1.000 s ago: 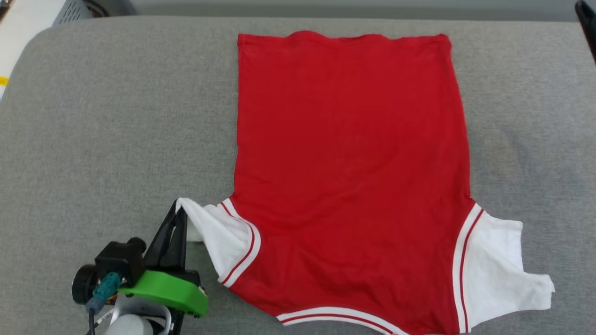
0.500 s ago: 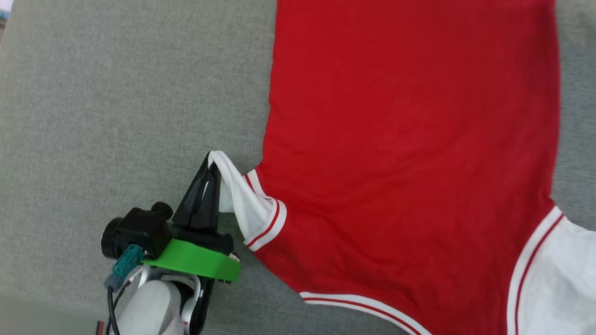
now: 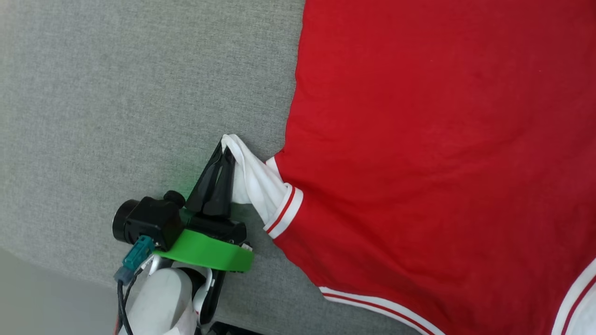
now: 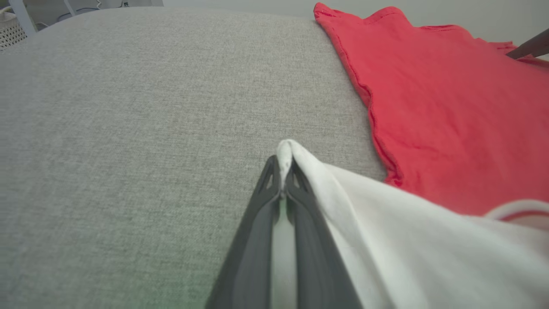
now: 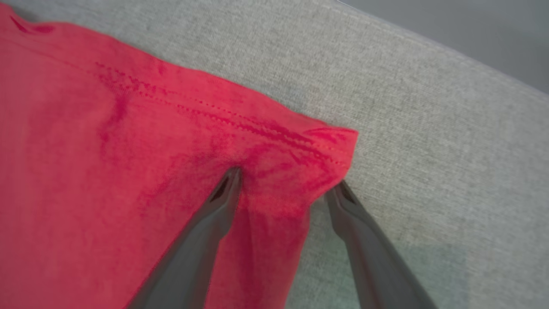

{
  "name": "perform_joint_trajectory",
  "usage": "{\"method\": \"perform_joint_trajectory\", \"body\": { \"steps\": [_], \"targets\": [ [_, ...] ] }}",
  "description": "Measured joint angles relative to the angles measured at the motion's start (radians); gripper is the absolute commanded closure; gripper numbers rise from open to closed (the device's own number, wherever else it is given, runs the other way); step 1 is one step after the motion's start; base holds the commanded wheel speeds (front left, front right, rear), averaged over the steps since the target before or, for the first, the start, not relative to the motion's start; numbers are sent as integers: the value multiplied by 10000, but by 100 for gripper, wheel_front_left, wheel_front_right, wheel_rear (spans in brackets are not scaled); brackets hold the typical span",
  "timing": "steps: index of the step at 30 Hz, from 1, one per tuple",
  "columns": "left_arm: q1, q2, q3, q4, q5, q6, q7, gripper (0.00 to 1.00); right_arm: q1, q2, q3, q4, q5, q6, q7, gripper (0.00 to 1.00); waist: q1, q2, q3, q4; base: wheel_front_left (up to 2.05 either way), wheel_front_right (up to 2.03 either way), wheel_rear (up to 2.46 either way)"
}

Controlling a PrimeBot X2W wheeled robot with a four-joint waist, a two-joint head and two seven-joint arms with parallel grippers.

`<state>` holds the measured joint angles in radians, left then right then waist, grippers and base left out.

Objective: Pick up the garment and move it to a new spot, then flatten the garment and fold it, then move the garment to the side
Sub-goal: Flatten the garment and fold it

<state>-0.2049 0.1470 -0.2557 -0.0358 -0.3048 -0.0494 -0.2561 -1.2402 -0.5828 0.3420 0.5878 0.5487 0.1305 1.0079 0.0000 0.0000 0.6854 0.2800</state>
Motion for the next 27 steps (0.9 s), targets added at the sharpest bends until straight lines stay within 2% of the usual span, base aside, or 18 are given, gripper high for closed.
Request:
{"method": "perform_joint_trajectory", "body": {
  "steps": [2, 3, 4, 8, 13, 17, 21, 27],
  "targets": [
    [-1, -31, 100, 15, 102, -82, 0, 100, -17, -86, 6, -48, 29, 2, 109, 0, 0, 0, 51, 49, 0, 0, 0],
    [-1, -52, 159, 31, 140, -100, 0, 100, -23, -127, 0, -73, 42, 4, 130, 47, 0, 0, 52, 48, 0, 0, 0],
    [-1, -69, 213, 42, 155, -130, 0, 100, -23, -148, 0, -92, 40, 4, 127, 100, 0, 0, 46, 36, 0, 0, 0],
    [5, -146, 399, 157, 259, -196, 0, 100, 25, -161, 71, -73, 33, 2, -105, 100, 0, 0, -97, -52, 0, 0, 0],
    [93, -221, 612, 293, 445, -270, 0, 100, 194, -88, 278, -130, 86, 2, -991, 100, 0, 0, -462, -182, 0, 0, 0],
    [343, -222, 830, 380, 614, -270, 0, 100, 582, -265, 679, -397, 476, 2, -1639, 100, 1, 0, -906, -294, 0, 0, 0],
    [724, -213, 1037, 458, 696, -270, 2, 100, 981, -828, 1264, -1124, 999, 2, -2255, 100, 1, 0, -1403, -443, 0, 0, 0],
    [1341, -173, 1308, 629, 736, -270, 0, 100, 2423, -2121, 1908, -2840, 1975, 2, -3200, 100, 0, 1, -2265, -763, 0, 0, 0]
  ]
}}
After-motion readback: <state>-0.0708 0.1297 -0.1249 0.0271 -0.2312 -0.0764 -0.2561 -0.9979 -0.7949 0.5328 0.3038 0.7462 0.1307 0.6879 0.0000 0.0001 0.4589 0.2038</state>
